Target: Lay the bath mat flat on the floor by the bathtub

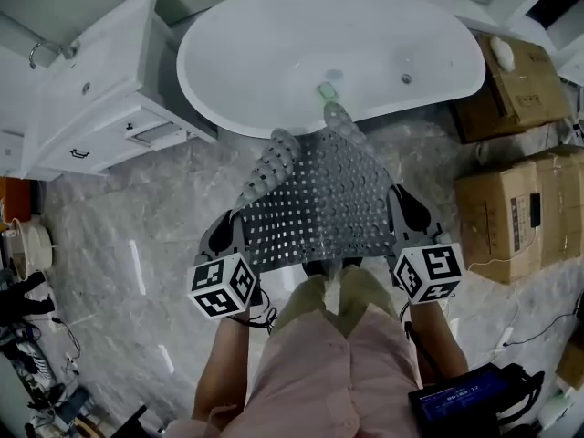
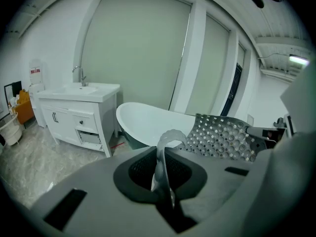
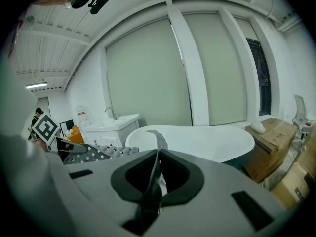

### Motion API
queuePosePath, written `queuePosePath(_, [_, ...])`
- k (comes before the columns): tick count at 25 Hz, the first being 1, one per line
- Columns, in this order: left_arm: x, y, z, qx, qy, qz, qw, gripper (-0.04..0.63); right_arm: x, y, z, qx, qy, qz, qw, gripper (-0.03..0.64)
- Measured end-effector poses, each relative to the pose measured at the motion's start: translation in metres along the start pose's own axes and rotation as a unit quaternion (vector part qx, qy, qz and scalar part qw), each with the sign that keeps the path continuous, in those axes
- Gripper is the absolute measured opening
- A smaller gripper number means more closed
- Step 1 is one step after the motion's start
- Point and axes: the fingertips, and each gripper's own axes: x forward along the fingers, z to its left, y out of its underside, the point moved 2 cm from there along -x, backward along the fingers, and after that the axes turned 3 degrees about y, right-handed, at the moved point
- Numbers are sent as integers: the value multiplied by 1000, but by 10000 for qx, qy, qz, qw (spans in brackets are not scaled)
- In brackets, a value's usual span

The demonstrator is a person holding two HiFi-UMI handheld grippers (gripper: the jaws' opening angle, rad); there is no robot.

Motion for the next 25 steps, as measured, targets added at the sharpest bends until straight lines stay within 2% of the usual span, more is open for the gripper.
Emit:
queuePosePath(12, [-8,11,8,24,-110,81,9999,38,-10,13,4,121,18,55,9999,31])
queuePosePath(20, [-12,27,-3,76,-106,131,9998,38,-23,28,-6,141,53,109,9998,31])
queuePosePath(25, [6,42,9,119,-70,197,9997,38,-9,43,-12,69,89,169,9998,31])
